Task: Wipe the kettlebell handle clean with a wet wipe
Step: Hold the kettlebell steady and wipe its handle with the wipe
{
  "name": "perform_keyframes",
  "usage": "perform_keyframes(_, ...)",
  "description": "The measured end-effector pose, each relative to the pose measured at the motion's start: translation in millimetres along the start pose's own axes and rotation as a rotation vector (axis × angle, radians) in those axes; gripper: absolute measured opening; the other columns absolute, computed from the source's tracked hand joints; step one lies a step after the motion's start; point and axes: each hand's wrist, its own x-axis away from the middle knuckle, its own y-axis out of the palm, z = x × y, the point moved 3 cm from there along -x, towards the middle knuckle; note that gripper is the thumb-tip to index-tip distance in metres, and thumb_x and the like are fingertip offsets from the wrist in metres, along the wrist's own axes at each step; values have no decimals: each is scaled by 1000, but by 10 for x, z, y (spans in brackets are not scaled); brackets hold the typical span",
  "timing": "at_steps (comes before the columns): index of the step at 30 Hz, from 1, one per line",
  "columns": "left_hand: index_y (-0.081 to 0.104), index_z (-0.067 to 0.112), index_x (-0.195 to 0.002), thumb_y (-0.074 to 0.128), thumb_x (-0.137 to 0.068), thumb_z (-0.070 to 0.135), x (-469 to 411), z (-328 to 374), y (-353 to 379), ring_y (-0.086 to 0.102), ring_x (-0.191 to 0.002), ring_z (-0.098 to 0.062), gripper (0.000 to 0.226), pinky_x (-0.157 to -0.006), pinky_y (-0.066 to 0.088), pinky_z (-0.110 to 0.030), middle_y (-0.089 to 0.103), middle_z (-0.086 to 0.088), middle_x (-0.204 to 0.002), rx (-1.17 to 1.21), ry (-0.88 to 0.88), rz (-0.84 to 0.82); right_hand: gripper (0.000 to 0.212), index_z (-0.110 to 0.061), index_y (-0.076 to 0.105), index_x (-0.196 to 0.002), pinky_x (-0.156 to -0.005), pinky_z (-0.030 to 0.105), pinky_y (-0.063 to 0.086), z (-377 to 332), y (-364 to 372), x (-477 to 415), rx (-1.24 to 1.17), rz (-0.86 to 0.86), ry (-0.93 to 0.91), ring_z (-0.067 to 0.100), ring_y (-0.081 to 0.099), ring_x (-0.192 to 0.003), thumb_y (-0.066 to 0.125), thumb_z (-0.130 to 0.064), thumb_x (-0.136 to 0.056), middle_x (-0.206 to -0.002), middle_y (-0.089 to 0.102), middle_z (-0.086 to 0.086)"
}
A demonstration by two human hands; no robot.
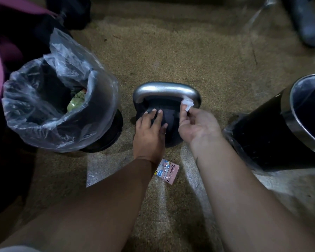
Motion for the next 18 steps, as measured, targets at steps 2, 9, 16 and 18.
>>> perform_keyframes(2, 58, 9, -135, 59, -97, 26, -3, 1, -1, 48, -120, -36, 42, -102, 42, -40, 55, -15, -136, -9, 5, 4, 18, 7, 59, -108, -66, 21, 56, -3, -11, -16, -3, -16, 8, 23, 63, -112, 47, 8, -94, -92, 61, 18)
perform_keyframes(9, 58, 10, -135, 60, -97, 26, 12, 0, 1, 48, -120, -36, 42, -102, 43, -40, 55, -14, -135, -6, 2, -2, 28, 9, 57, -120, -67, 22, 57, -7, -21, -16, -16, -18, -1, 23, 66, -98, 48, 9, -93, -103, 62, 19)
perform_keyframes(16, 58, 10, -135, 59, -97, 26, 4, -13, -1, 48, -121, -36, 42, -102, 42, -39, 55, -15, -135, 2, -4, 3, 25, 9, 58, -116, -81, 22, 57, 0, 13, -26, 7, 23, -11, 24, 64, -111, 50, 9, -92, -101, 63, 20)
perform_keyframes(18, 57, 11, -136, 59, -97, 27, 2, -1, -11, 48, -121, -35, 43, -101, 42, -38, 54, -14, -136, 0, -10, -7, 26, 9, 58, -119, -74, 21, 57, -5, -2, 1, 15, 5, -7, 22, 64, -111, 50, 8, -93, -103, 64, 19)
